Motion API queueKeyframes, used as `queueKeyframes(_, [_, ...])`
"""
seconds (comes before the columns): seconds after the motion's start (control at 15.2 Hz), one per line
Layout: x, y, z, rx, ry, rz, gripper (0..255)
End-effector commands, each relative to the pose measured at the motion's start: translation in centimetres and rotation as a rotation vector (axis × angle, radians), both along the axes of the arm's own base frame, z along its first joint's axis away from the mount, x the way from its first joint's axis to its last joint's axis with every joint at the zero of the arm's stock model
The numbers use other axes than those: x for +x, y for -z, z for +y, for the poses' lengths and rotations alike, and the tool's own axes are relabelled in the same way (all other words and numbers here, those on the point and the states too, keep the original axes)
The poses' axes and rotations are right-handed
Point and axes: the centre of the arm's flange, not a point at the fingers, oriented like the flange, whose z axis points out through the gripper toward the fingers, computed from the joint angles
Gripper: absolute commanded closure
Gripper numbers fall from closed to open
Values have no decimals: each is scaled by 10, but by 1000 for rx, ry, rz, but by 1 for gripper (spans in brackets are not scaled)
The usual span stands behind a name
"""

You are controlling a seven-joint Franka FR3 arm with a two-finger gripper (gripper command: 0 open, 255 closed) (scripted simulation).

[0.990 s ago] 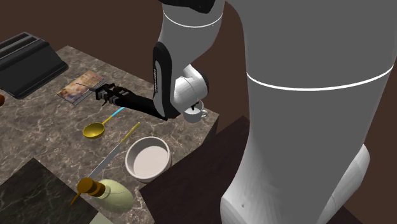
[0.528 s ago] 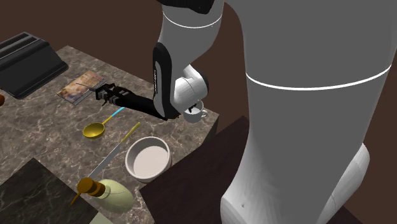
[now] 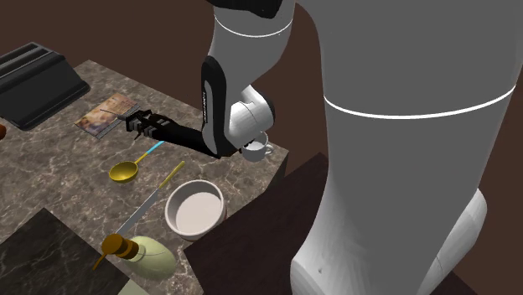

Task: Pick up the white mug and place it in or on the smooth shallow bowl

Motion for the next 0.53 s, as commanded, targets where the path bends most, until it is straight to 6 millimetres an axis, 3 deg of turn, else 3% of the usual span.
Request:
queueKeyframes(0.0, [0, 0, 0, 0, 0, 0, 255])
queueKeyframes(0.46, [0, -37, 0, 0, 0, 0, 255])
